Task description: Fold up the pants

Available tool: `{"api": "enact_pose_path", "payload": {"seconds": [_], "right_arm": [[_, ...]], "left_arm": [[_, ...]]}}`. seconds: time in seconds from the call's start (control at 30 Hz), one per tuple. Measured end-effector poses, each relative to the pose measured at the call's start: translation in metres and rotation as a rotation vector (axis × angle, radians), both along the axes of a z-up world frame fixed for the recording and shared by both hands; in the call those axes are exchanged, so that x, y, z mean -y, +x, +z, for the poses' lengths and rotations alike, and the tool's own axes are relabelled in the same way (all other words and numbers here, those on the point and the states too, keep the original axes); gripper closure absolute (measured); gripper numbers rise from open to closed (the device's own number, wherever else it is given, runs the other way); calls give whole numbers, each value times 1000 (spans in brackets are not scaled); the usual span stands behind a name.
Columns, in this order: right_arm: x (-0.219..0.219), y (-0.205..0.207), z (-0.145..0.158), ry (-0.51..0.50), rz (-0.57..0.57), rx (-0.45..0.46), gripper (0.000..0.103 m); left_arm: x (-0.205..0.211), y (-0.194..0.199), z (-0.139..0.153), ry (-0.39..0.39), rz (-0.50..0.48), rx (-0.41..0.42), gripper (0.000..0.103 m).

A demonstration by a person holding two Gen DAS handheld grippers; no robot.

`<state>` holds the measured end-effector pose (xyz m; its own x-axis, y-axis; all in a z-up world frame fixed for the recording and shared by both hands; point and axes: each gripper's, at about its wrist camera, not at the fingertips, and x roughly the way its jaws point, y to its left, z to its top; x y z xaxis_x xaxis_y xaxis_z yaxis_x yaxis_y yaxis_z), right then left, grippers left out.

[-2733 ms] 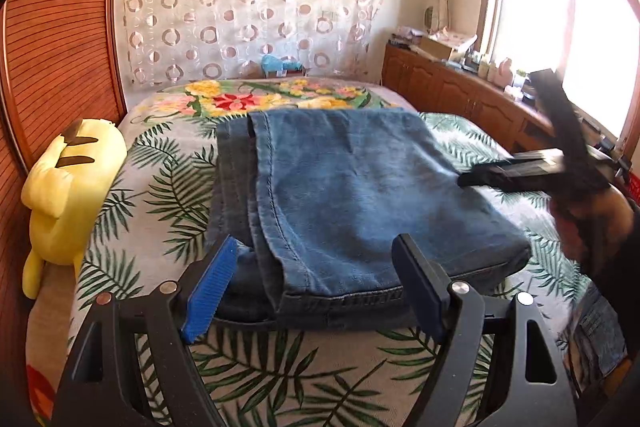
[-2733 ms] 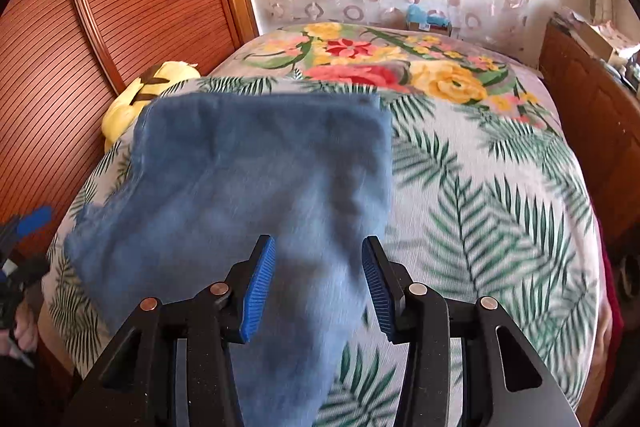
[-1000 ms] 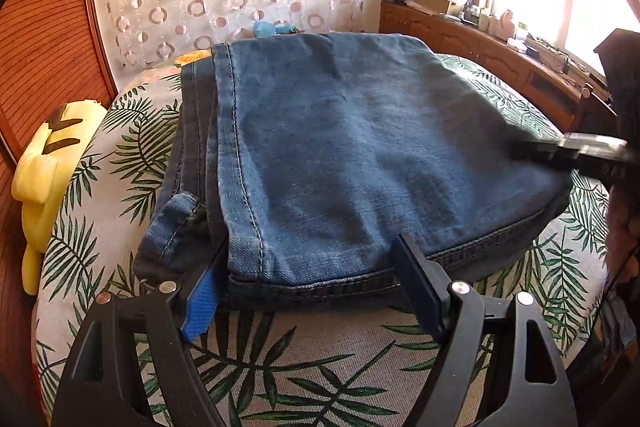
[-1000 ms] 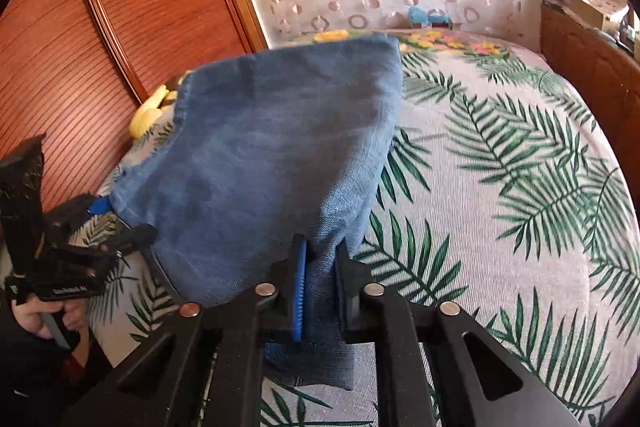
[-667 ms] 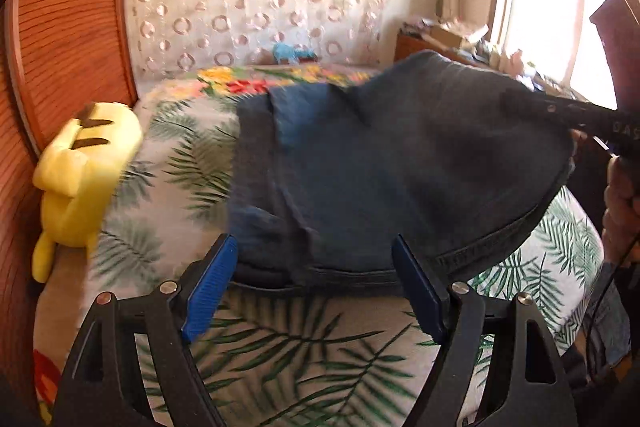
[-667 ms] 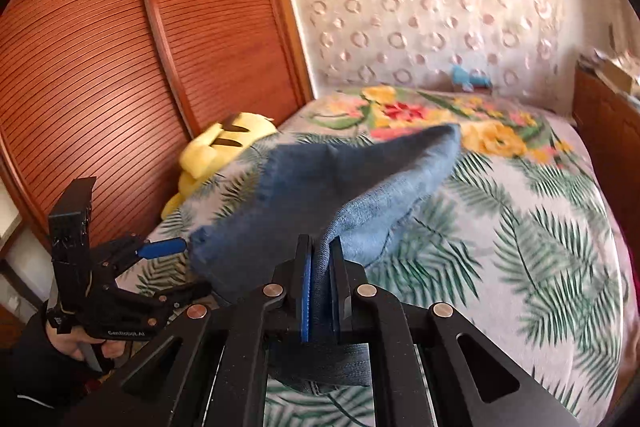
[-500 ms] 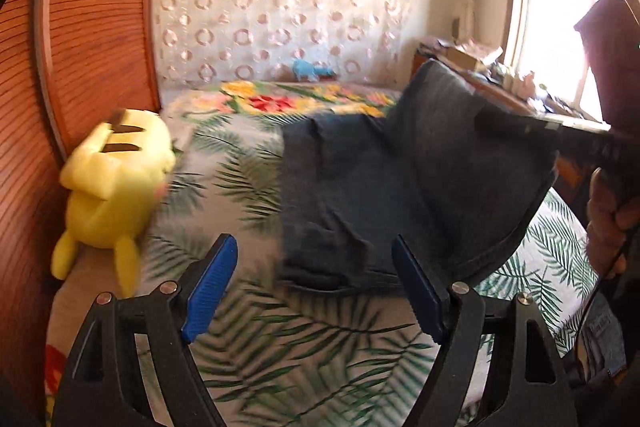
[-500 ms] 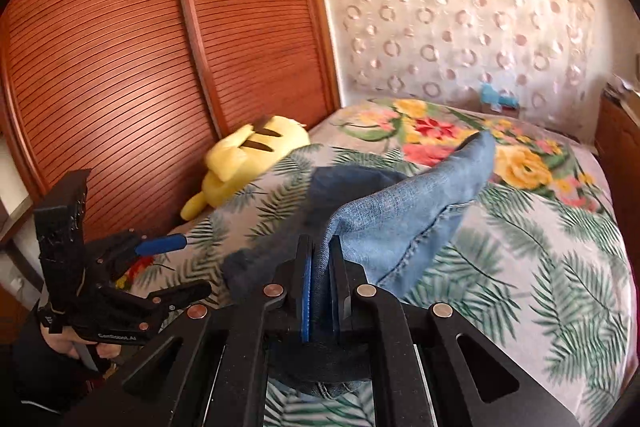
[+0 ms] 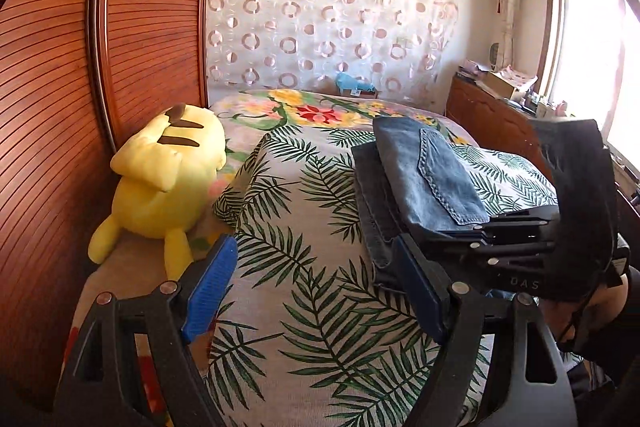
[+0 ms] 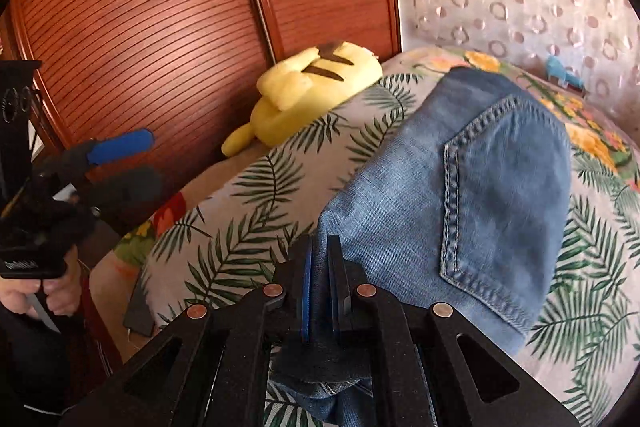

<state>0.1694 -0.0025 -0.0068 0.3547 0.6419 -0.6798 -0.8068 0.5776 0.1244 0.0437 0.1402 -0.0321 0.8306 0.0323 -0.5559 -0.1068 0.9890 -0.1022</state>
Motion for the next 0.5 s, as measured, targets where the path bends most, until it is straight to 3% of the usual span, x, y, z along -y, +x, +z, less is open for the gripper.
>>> {"api": "enact_pose_path", "payload": {"seconds": [0.03,0.13,0.2,0.4,0.5], "right_arm": [[-1,4,0,3,-2,-7,96],[5,4,14,12,-14,-7,83],[11,5,26,9,-35,22,60],[40,3,48,33,-106,109,43],[52,22,47,4,-164,144,41]], "left_arm": [[2,0,0,-1,-1,-1,23],[9,1,2,5,-15,-3,23],[14,4,3,5,-27,-1,23],[34,21,8,-4,-83,3,23],[48,40,9,10,-126,-1,23]]}}
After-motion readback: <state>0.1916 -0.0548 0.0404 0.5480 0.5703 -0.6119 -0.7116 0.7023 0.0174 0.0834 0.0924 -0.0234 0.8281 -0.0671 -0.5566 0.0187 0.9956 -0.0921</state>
